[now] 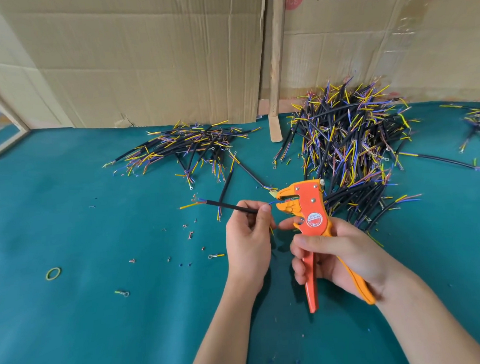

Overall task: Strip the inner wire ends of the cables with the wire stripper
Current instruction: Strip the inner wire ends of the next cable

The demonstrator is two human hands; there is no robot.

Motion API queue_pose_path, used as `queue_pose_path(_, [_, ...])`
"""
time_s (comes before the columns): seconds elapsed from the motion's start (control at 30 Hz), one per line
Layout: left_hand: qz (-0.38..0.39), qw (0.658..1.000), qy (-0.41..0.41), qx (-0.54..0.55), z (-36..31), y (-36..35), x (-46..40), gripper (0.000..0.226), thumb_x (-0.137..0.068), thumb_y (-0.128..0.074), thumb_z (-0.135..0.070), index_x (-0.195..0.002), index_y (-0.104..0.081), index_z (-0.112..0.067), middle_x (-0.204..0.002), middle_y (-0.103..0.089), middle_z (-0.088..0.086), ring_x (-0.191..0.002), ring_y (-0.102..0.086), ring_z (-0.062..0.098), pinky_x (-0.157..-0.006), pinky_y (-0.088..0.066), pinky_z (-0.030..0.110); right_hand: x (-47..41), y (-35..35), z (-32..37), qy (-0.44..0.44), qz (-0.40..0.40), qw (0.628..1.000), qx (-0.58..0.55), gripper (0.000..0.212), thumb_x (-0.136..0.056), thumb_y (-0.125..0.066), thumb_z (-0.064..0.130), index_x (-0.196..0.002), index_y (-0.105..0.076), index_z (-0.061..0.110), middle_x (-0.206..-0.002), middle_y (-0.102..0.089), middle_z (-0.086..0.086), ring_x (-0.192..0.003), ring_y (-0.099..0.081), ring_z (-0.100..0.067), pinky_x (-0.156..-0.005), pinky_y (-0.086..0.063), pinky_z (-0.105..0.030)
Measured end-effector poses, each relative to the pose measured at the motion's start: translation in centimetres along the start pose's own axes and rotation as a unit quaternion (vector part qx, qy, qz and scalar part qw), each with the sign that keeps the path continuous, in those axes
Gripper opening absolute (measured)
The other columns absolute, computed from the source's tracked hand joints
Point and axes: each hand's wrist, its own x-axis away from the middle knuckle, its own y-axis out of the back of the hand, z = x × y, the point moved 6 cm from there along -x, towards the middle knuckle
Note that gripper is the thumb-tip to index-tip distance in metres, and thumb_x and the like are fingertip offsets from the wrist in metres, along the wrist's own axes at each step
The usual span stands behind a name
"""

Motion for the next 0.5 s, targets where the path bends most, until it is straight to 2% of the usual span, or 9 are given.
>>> queue_pose_path(0.2, [0.012, 1.0, 0.004, -0.001, 0.15, -0.18, -0.07, 0.013, -0.101, -0.059, -0.015, -0.088, -0.058, -0.014, -0.065, -0.064, -0.004, -0.056, -0.05, 0.01, -0.061, -0.041, 0.029, 0.05, -0.09, 0.17, 0.001, 0.002, 1.0, -0.02, 0.04, -0.08, -0.073, 0.013, -0.116, -0.068, -0.001, -0.068, -0.048, -0.014, -0.05, -0.05, -0.028, -0.05, -0.048, -0.038])
queue_pose_path(0.37, [0.034, 0.999, 0.002, -0.012, 0.23, -0.35, -0.11, 0.014, -0.101, -0.059, -0.016, -0.087, -0.059, -0.014, -0.06, -0.06, -0.008, -0.054, -0.045, 0.012, -0.055, -0.038, 0.025, -0.02, 0.11, 0.18, 0.007, 0.001, 1.0, -0.028, 0.037, -0.082, -0.072, 0.014, -0.116, -0.068, 0.001, -0.064, -0.043, -0.011, -0.045, -0.044, -0.024, -0.046, -0.041, -0.033])
queue_pose_path(0.5, [0.033, 0.999, 0.006, 0.01, 0.22, -0.23, -0.13, 0.012, -0.101, -0.06, -0.017, -0.091, -0.06, -0.013, -0.063, -0.061, -0.004, -0.056, -0.045, 0.015, -0.055, -0.037, 0.029, -0.3, 0.15, -0.06, 0.018, -0.008, 0.999, -0.03, 0.038, -0.085, -0.073, 0.015, -0.12, -0.066, 0.002, -0.062, -0.04, -0.008, -0.042, -0.04, -0.02, -0.044, -0.039, -0.029])
